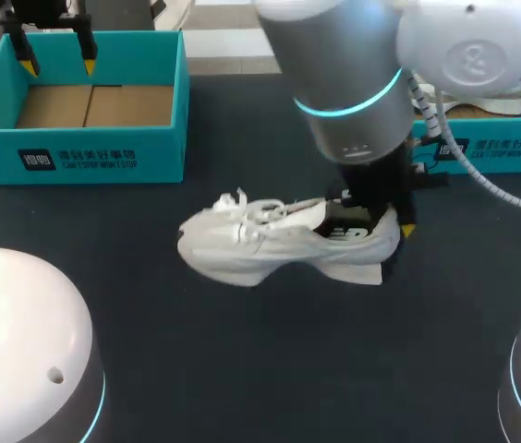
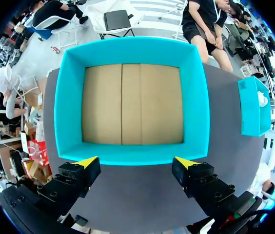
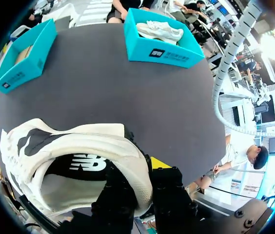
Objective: Take the shoe out of the shoebox, open the shoe tongue, remove and reinsert the insole, then place the shoe into the shoebox
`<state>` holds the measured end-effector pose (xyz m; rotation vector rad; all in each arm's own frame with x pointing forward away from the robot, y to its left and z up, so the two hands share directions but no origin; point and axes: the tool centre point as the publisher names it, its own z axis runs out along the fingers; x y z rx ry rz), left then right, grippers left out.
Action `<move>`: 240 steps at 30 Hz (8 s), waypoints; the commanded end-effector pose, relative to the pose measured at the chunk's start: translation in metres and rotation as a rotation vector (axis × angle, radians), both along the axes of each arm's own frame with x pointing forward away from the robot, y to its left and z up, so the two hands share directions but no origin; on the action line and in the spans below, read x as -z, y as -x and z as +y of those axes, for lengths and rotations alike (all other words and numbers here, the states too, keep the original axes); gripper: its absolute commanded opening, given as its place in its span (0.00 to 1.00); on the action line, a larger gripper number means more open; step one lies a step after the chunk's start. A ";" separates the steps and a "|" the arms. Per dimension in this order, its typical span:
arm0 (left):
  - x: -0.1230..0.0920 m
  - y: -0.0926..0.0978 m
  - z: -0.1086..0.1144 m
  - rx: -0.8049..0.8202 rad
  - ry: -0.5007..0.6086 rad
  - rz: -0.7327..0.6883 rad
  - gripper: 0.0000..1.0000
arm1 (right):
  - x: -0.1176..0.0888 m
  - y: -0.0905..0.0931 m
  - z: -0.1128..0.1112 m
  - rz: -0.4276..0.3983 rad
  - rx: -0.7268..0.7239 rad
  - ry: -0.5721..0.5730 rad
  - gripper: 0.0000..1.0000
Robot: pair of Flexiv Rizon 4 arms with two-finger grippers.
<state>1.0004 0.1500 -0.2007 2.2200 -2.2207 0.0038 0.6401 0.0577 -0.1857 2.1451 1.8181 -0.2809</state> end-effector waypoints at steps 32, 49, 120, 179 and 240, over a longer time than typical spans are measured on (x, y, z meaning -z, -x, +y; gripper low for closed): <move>0.000 0.000 0.000 0.000 -0.001 0.000 1.00 | 0.093 -0.014 0.051 0.062 -0.123 0.078 0.00; 0.000 0.000 0.000 0.000 -0.001 0.000 1.00 | 0.169 -0.040 0.049 0.131 -0.119 0.085 0.00; 0.000 0.000 0.000 0.000 -0.001 0.000 1.00 | 0.030 -0.017 0.076 0.382 -1.631 -0.196 1.00; 0.000 0.000 0.000 0.000 -0.001 0.000 1.00 | 0.152 -0.035 0.003 -0.480 -1.680 -0.797 1.00; 0.000 0.000 0.000 0.000 -0.001 0.000 1.00 | 0.218 -0.090 0.007 -0.614 -1.610 -0.933 1.00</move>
